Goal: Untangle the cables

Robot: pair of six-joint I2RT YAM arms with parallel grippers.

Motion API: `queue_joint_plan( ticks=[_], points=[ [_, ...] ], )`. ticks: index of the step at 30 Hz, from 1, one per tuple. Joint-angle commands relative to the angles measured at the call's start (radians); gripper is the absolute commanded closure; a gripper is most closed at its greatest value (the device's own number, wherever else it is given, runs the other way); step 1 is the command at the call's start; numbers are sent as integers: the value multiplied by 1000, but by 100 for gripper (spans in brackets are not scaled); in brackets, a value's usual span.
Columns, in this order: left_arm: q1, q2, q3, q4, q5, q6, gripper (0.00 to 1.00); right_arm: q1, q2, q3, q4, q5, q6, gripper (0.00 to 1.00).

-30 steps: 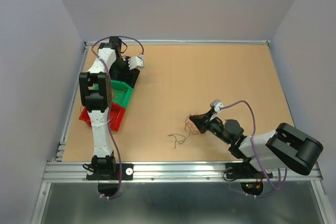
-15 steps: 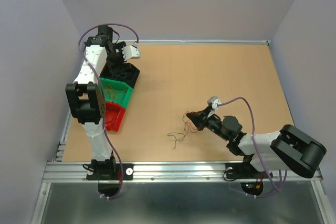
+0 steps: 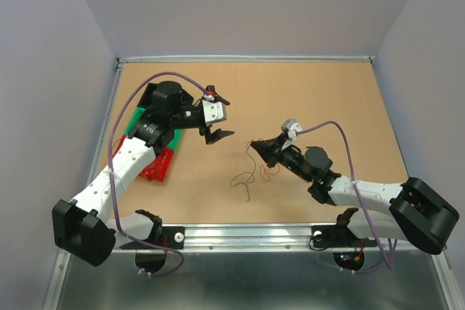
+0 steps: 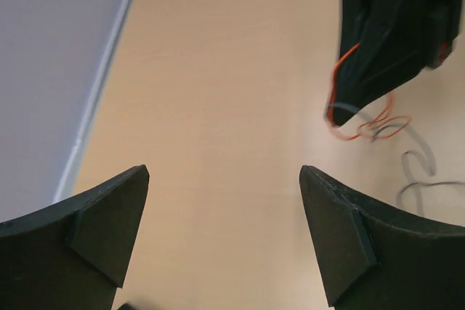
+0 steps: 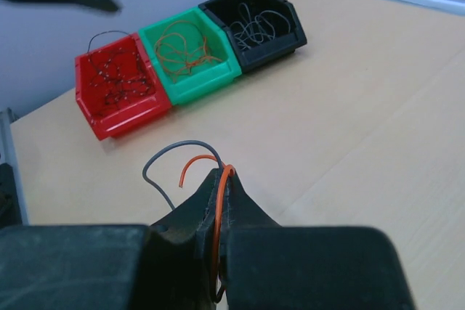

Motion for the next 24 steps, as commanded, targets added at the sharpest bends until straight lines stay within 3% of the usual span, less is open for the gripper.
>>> queue_joint_plan(
  ticks=[1, 6, 15, 18, 24],
  points=[
    [-80, -40, -140, 556, -72, -483, 4, 9, 11, 121, -94, 147, -23, 99],
    [-183, 27, -196, 631, -206, -657, 18, 9, 68, 190, -146, 209, -19, 99],
    [-202, 112, -219, 635, -221, -591, 32, 13, 130, 235, -176, 331, -42, 99],
    [-205, 127, -225, 631, -235, -567, 42, 14, 139, 241, -179, 345, -46, 99],
    [-209, 141, -217, 599, -211, -536, 48, 14, 153, 252, -182, 341, -46, 100]
  ],
)
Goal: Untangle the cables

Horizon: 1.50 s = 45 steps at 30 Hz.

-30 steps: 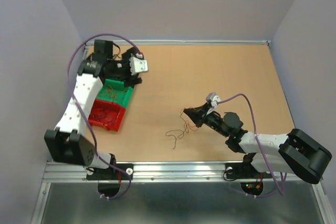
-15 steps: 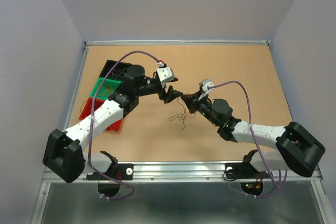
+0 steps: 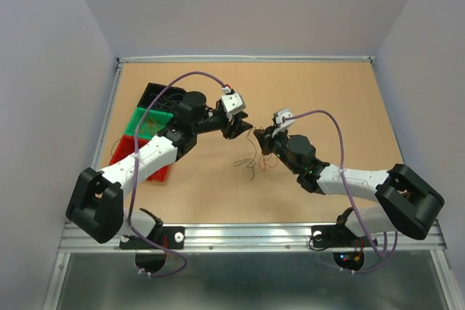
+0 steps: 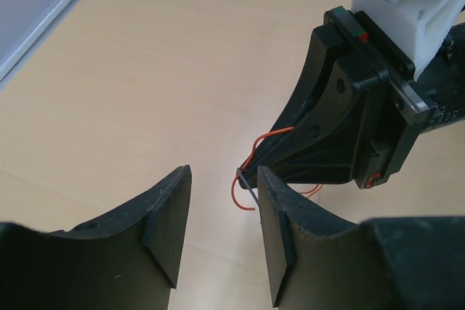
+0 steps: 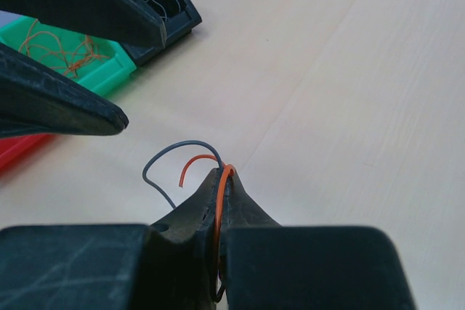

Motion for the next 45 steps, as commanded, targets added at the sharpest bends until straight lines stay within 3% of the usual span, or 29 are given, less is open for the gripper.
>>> queue_joint_plan(
  ticks=[1, 6, 12, 15, 17, 22, 25, 30, 31, 32, 33, 38, 45],
  points=[
    [-9, -1, 0, 13, 23, 31, 49, 6, 13, 76, 20, 28, -16, 99],
    [-17, 46, 31, -30, 41, 42, 53, 6, 16, 82, 20, 27, -10, 99],
    [-34, 79, 41, -57, 40, 79, 66, 8, 5, 79, 17, 34, -5, 99],
    [-43, 85, 49, -73, 38, 94, 78, 9, -4, 76, 15, 31, -5, 99],
    [-42, 74, 48, -74, 29, 99, 100, 8, -2, 70, 14, 29, -5, 99],
    [-42, 36, 29, -62, -8, 99, 100, 8, -4, 42, 15, 11, -7, 98],
    [-34, 0, 12, -51, -39, 100, 100, 8, 4, 12, 14, -3, 4, 82],
    [-17, -69, -17, -31, -31, 96, 100, 8, 56, -28, 43, -3, 16, 79],
    [-16, -78, -21, -27, -29, 94, 100, 8, 67, -30, 51, -3, 18, 80],
    [-7, -92, -25, -19, -29, 87, 100, 8, 83, -33, 55, 0, 21, 97],
    [-2, -99, -32, -13, -25, 82, 100, 8, 112, -31, 61, 1, 26, 100],
    [38, -116, -34, 10, -38, 50, 100, 8, 180, -42, 89, 8, 46, 99],
    [210, -165, 6, 36, -58, 33, 100, 8, 162, -87, 109, 20, 62, 99]
  ],
)
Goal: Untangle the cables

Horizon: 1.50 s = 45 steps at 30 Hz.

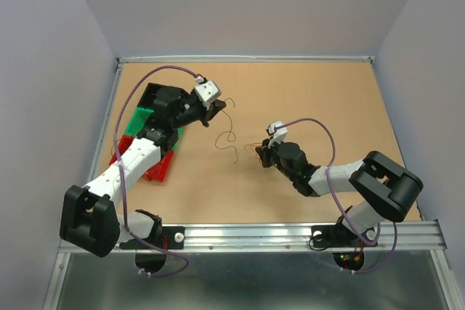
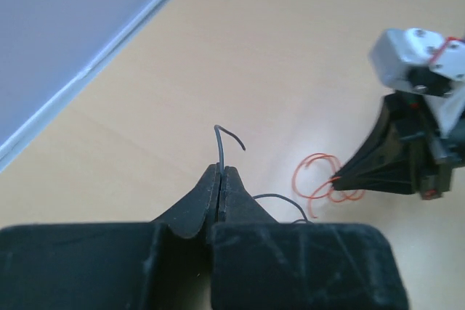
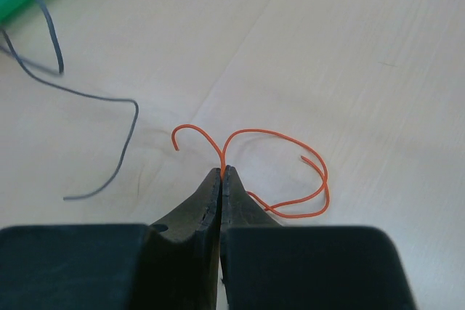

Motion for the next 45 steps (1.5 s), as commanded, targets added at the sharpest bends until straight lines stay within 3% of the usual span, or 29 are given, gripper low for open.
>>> queue_joint_plan(
  ticks=[1, 8, 17, 22, 28, 32, 33, 35, 37, 40, 45],
  points=[
    [107, -77, 45, 69, -19, 19, 100, 8, -34, -34, 85, 19, 17, 100],
    [216, -68, 152, 21, 27, 234, 100, 8, -88, -67, 87, 7, 19, 100],
    [390, 138, 353, -91, 200, 450, 100, 8, -147, -94, 88, -16, 28, 99],
    [535, 343, 493, -190, 283, 531, 100, 8, -189, -116, 88, -33, 35, 100],
    [585, 612, 603, -291, 264, 622, 100, 8, -247, -152, 88, -81, 78, 100],
    [607, 635, 567, -318, 239, 756, 100, 8, -273, -188, 88, -59, 112, 99],
    [609, 636, 562, -368, 234, 757, 100, 8, -278, -197, 88, -53, 121, 99],
    [614, 641, 576, -463, 211, 896, 100, 8, -299, -224, 88, -50, 147, 99],
    [614, 672, 628, -706, 159, 1038, 100, 8, -327, -252, 88, -44, 173, 100],
    [614, 754, 724, -918, 54, 1155, 100, 8, -354, -275, 88, -30, 198, 100],
    [612, 903, 844, -1119, -51, 1186, 100, 8, -387, -300, 70, -25, 238, 99]
  ],
)
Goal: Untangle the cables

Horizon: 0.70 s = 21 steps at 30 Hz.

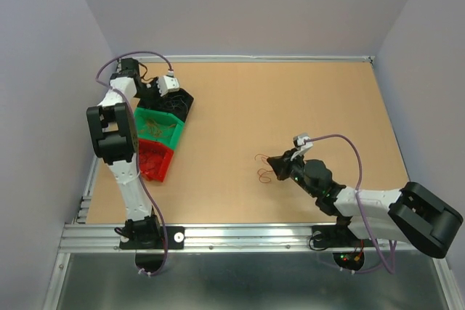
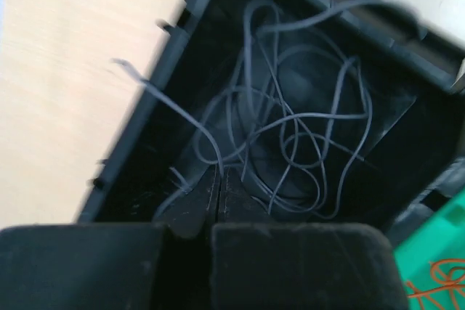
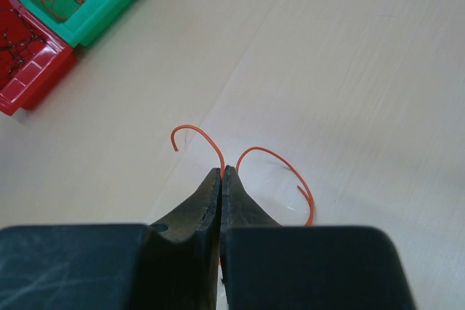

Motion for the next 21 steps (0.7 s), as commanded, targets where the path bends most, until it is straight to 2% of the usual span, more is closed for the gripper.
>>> queue_joint_plan(
  ticks=[1, 2, 3, 4, 9, 13, 16, 17, 19, 20, 21],
  points=[
    [3, 69, 33, -252, -125, 91, 86, 6, -28, -22, 26, 24, 57, 99],
    [3, 54, 8, -169, -160, 35, 69, 6, -25, -15, 14, 24, 56, 99],
    [3, 39, -47, -119, -175, 13, 29, 8, -14, 2, -13, 30, 58, 99],
    [3, 18, -73, -26, -184, -8, 19, 8, -5, 19, -29, 34, 55, 100],
    [3, -136, -112, 56, -130, -117, 11, 8, 67, 128, -168, 44, 42, 99],
    [-15, -208, -87, 51, -87, -205, 5, 6, 95, 149, -190, 41, 56, 97],
    [-57, -265, -136, 68, -112, -216, 4, 8, 121, 172, -246, 59, 58, 80],
    [-68, -298, -155, 91, -131, -232, 5, 8, 127, 194, -271, 67, 59, 66],
    [-88, -331, -199, 113, -148, -248, 4, 8, 130, 218, -351, 103, 61, 49],
    [-106, -348, -211, 131, -164, -268, 5, 9, 129, 226, -376, 116, 61, 33],
    [-114, -378, -221, 137, -167, -277, 5, 8, 126, 240, -414, 146, 61, 27]
  ],
)
